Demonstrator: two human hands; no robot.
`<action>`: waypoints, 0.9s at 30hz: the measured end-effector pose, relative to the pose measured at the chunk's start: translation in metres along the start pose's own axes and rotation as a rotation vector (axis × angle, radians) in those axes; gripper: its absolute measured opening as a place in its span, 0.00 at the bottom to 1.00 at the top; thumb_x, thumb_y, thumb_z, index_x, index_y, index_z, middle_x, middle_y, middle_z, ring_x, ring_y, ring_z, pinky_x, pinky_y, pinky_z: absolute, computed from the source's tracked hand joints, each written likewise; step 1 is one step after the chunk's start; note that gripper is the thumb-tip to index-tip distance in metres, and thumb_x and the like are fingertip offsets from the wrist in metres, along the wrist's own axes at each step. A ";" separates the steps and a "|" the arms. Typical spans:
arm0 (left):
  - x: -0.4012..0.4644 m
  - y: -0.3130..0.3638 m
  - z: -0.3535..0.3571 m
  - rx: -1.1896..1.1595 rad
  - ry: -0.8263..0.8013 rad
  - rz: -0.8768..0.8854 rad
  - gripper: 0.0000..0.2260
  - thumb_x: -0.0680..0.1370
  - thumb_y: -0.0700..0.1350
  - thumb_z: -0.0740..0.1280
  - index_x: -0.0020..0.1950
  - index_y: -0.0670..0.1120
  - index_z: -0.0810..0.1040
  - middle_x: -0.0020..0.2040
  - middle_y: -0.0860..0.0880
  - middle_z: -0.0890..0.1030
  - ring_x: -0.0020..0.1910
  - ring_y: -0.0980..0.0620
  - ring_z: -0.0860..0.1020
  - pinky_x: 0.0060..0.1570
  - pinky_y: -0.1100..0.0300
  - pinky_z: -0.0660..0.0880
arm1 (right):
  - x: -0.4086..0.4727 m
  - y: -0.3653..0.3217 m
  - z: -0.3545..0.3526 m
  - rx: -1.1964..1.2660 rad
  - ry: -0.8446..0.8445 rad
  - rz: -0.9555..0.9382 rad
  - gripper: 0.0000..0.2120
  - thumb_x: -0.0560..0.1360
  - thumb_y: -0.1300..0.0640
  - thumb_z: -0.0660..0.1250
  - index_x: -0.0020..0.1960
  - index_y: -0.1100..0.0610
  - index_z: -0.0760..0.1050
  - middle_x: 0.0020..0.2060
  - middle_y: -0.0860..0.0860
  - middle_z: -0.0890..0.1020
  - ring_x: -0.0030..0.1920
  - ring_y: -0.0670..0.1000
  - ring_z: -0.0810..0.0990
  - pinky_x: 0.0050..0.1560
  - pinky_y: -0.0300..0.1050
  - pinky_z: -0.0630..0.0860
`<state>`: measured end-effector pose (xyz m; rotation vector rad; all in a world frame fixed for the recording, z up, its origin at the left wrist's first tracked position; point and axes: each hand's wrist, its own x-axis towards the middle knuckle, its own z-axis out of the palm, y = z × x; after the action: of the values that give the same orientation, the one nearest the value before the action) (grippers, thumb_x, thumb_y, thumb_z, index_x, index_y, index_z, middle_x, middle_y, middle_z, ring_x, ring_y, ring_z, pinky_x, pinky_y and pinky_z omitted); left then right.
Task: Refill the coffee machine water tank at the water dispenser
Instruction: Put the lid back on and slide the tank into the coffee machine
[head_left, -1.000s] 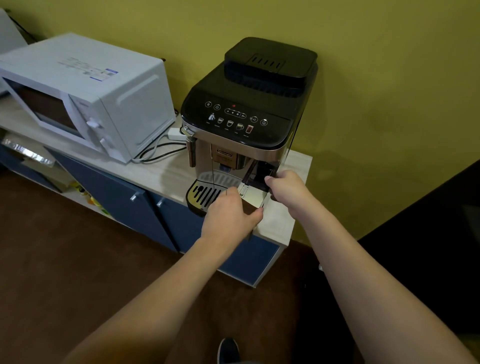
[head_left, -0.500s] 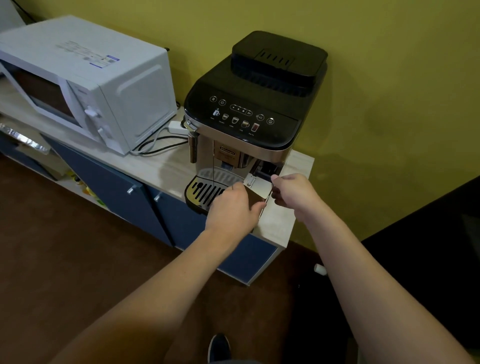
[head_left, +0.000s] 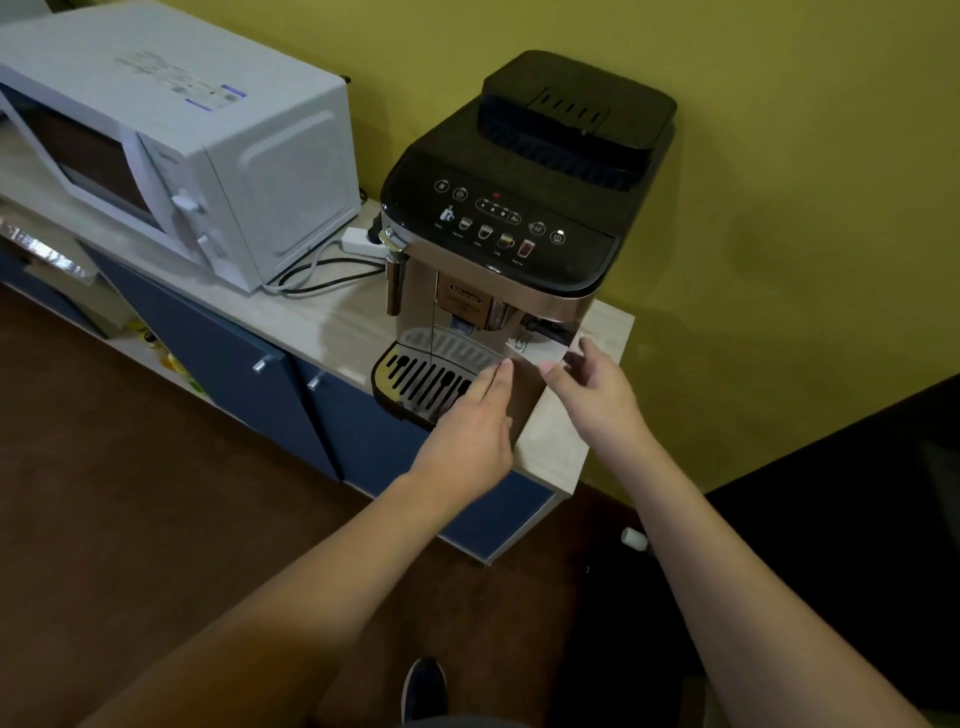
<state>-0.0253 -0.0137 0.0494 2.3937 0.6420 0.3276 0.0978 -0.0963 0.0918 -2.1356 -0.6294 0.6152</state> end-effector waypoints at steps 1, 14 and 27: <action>-0.001 0.000 0.002 0.004 -0.014 -0.006 0.32 0.80 0.40 0.62 0.80 0.44 0.49 0.79 0.46 0.55 0.71 0.47 0.67 0.67 0.55 0.66 | 0.000 -0.002 -0.001 -0.043 0.006 -0.027 0.42 0.75 0.43 0.70 0.80 0.53 0.54 0.77 0.52 0.66 0.76 0.54 0.65 0.73 0.55 0.67; 0.013 -0.003 0.020 0.104 -0.076 -0.102 0.43 0.75 0.39 0.66 0.79 0.49 0.39 0.76 0.45 0.51 0.60 0.41 0.71 0.55 0.49 0.73 | 0.005 -0.014 0.008 -0.301 0.179 -0.075 0.40 0.76 0.46 0.70 0.80 0.57 0.55 0.77 0.54 0.66 0.77 0.55 0.64 0.71 0.49 0.66; 0.050 -0.007 0.026 0.211 -0.217 -0.112 0.42 0.77 0.40 0.60 0.77 0.59 0.34 0.69 0.43 0.68 0.57 0.42 0.75 0.47 0.47 0.74 | 0.039 -0.016 -0.002 -0.259 0.291 -0.084 0.21 0.75 0.51 0.72 0.65 0.56 0.74 0.61 0.52 0.81 0.60 0.54 0.79 0.50 0.42 0.70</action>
<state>0.0246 0.0033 0.0284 2.5325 0.7366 -0.0505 0.1244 -0.0645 0.0980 -2.3659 -0.6590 0.1764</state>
